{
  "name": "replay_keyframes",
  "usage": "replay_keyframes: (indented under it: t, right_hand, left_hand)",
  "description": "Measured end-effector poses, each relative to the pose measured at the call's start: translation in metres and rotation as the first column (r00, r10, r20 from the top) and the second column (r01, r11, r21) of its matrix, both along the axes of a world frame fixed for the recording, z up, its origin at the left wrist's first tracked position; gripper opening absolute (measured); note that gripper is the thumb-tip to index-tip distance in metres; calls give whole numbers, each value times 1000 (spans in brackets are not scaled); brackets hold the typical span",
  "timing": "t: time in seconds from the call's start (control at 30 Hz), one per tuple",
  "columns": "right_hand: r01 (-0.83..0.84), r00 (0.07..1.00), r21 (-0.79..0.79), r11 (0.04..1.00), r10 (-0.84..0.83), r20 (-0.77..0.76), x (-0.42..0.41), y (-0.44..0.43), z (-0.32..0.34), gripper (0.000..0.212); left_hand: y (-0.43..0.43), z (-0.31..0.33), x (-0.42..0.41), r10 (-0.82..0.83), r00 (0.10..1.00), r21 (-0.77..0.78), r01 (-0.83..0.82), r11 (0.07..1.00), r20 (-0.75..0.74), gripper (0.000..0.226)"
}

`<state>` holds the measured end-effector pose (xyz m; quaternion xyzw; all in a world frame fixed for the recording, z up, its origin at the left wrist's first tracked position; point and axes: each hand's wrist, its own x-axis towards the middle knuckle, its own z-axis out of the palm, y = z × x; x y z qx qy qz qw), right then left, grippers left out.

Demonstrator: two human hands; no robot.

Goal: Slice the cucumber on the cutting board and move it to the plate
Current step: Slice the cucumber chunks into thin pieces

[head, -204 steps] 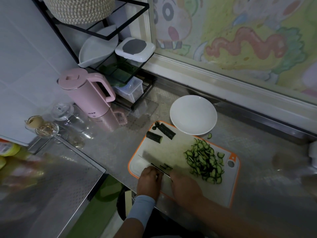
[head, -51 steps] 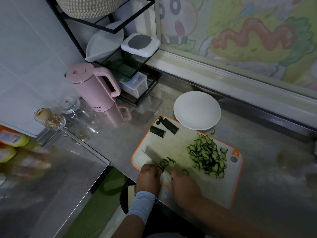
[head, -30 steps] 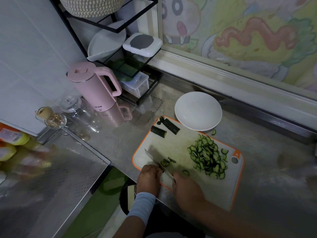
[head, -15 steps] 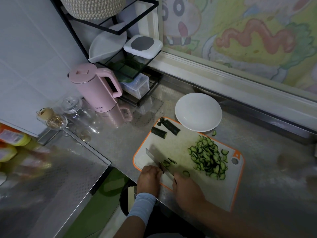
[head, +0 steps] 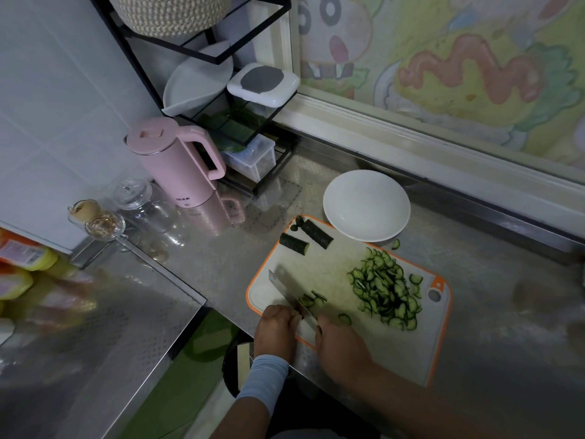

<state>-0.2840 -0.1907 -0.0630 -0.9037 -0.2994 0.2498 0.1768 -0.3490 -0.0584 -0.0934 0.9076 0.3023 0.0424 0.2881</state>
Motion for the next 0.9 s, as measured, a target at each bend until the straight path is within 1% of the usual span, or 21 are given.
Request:
replay_keyframes:
  t: [0.13,0.23,0.33,0.43,0.47,0.5,0.53,0.57,0.6,0.63,0.67,0.7,0.73,0.77,0.8,0.83,0.87,0.9]
  right_hand:
    - [-22,1000,16,1000,23,-22,11,10,-2,16]
    - [14,999,51,999,-12,-41,20,7,0,18]
    - [81,997,58,995,-80,-18,35,-6,6,19]
    - [97,995,111,989,-100,21,49,-20,16,21]
    - [77,994,120,990,-85,62,53,-23,20,22]
    - [43,991,119,992,-58,122,56,-26,24,23]
    - [1,982,112,994,-22,190,58,-29,27,23]
    - [-44,969,109,993,16,246,59,-32,30,23]
    - [-88,957,91,992,59,284,59,-35,32,23]
    - [-127,945,68,990,100,313,58,-36,34,23]
    - [-160,934,42,986,138,330,57,-38,35,22]
    - [-189,923,19,982,170,346,55,-39,35,21]
    - [-203,912,5,979,187,365,52,-40,35,20]
    - [-212,903,-7,977,199,380,50,-40,35,19]
    - [-219,899,-17,976,208,385,47,-39,36,19]
    - [-223,894,-17,975,211,396,45,-37,37,18]
    - [-223,888,-7,975,206,412,43,-36,38,17]
    - [-223,882,8,975,198,427,41,-34,41,16]
  left_hand:
    - [1,-2,0,-49,999,42,49,998,-14,8]
    - [0,-1,4,-52,999,51,52,997,6,6]
    - [-5,4,16,-81,997,-35,81,996,0,12]
    - [-8,18,31,-128,992,-155,124,980,-16,15]
    - [-6,23,33,-98,995,-179,95,979,-7,17]
    - [-2,29,35,-25,1000,-198,25,980,3,20]
    - [4,34,35,85,996,-197,-77,977,35,23]
    - [11,40,34,223,969,-182,-201,962,107,26]
    - [19,48,31,353,912,-173,-320,931,208,27]
    - [27,55,29,434,850,-171,-400,900,299,25]
    - [35,62,27,441,822,-155,-414,897,360,23]
    - [41,67,27,366,846,-112,-351,930,388,22]
    - [45,68,28,232,892,-63,-226,972,388,20]
    - [46,68,30,78,935,-26,-74,997,346,16]
    - [46,67,33,-70,961,-24,79,997,267,14]
    - [45,65,36,-203,965,-26,210,977,165,20]
    - [43,61,40,-320,944,-22,323,946,78,31]
    - [40,58,43,-405,914,-12,405,914,7,39]
